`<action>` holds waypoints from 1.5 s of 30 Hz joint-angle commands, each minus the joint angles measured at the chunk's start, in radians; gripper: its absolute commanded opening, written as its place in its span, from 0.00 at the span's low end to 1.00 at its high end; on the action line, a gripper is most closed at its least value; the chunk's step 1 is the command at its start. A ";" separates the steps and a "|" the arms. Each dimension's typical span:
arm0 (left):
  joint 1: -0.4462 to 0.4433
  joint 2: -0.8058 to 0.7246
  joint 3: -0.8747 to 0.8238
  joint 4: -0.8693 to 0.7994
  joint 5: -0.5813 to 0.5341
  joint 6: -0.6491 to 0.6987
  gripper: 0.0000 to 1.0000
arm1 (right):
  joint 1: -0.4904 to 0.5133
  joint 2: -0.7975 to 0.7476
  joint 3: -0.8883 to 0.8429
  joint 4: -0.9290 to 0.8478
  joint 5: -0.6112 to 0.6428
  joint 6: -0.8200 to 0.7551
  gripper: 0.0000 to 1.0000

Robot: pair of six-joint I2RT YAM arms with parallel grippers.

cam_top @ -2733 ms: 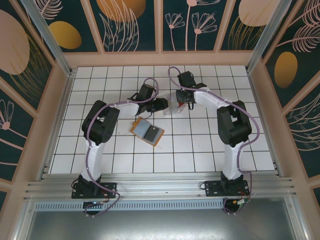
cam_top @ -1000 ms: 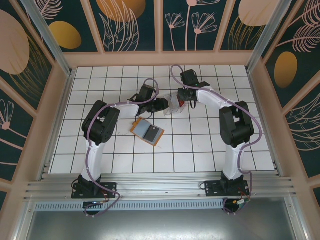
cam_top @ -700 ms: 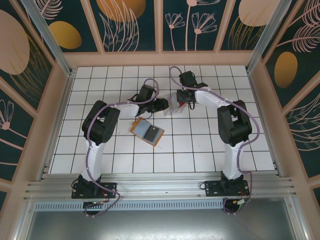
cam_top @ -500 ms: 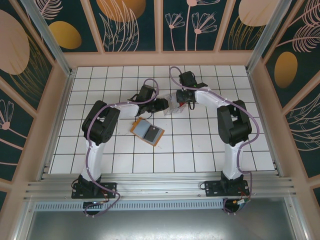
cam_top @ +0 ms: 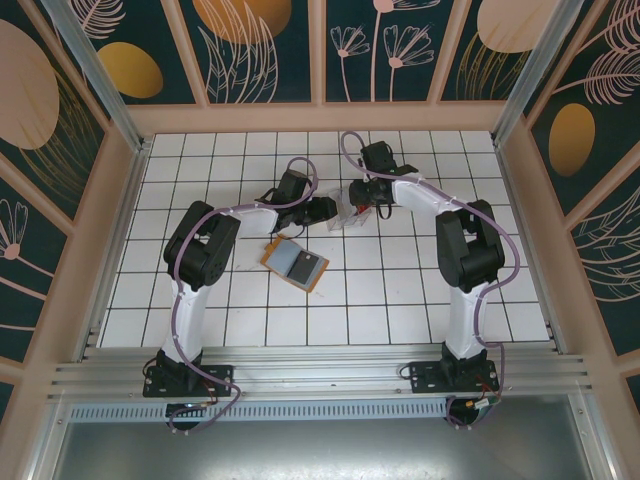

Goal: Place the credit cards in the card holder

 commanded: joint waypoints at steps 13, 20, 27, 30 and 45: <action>-0.001 0.031 -0.022 -0.029 0.009 -0.002 0.50 | -0.022 0.029 0.004 -0.046 0.075 -0.010 0.51; -0.001 0.034 -0.020 -0.029 0.009 -0.004 0.50 | -0.026 -0.008 0.004 -0.051 0.091 -0.014 0.51; 0.000 0.035 -0.019 -0.030 0.009 -0.006 0.50 | -0.033 -0.038 -0.003 -0.054 0.093 -0.017 0.50; -0.001 0.036 -0.018 -0.030 0.011 -0.006 0.50 | -0.033 -0.045 -0.004 -0.051 0.089 -0.017 0.48; -0.001 0.039 -0.015 -0.035 0.011 -0.004 0.50 | -0.033 -0.073 -0.015 -0.038 0.072 -0.019 0.38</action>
